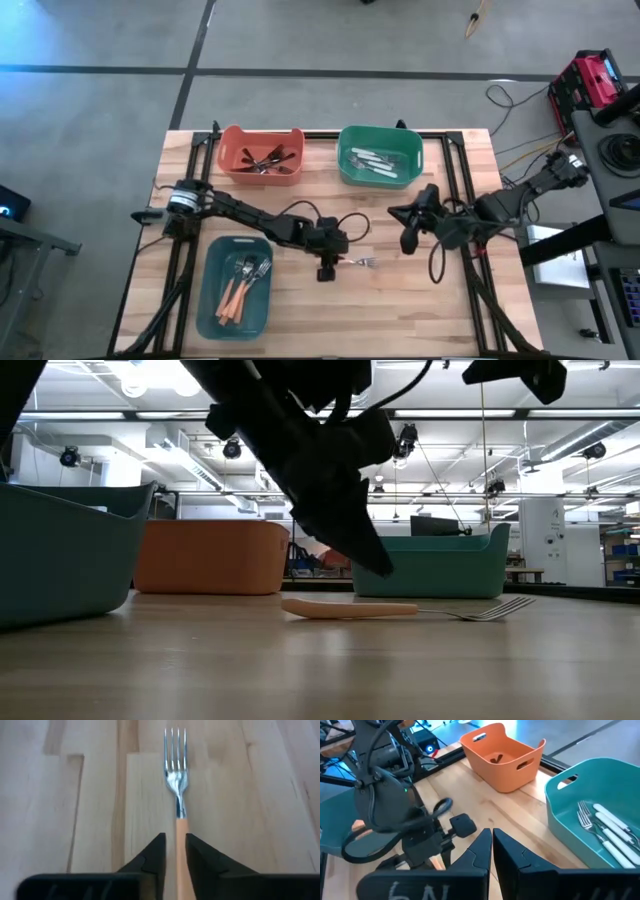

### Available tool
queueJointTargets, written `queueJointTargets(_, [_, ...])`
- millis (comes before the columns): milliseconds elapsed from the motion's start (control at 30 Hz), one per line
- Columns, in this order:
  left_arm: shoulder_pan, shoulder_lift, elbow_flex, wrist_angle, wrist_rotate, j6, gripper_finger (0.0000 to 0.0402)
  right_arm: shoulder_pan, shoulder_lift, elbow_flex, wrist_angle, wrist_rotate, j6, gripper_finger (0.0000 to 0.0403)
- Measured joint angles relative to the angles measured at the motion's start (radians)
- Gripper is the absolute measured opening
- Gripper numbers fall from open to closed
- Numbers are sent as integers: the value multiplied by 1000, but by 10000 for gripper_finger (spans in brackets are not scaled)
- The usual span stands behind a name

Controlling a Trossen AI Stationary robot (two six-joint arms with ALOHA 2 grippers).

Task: Sort silverware by color (type)
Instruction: Put the orange fork into the blue-green bin

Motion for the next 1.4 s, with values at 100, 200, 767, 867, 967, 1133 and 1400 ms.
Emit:
queueJointTargets(100, [0, 0, -4, 25, 4, 8, 91, -21, 3, -1, -1, -35, -9, 9])
queueJointTargets(200, [-1, 0, -13, 40, 19, 17, 128, -37, 9, -2, -3, -53, -11, 9])
queueJointTargets(767, [1, 28, -71, 189, 86, -7, 191, -50, 11, -3, -7, -56, -32, 9])
queueJointTargets(867, [1, 42, -71, 207, 89, -7, 191, -50, 11, -3, -8, -56, -32, 9])
queueJointTargets(967, [4, 56, -71, 214, 80, -6, 191, -50, 17, -3, -21, -56, -24, 9])
queueJointTargets(1133, [9, 85, -71, 205, 5, 11, 191, -50, 17, -4, -51, -57, 5, 9])
queueJointTargets(1400, [15, 95, -70, 208, 3, 15, 162, -51, 17, -4, -51, -55, 10, 9])
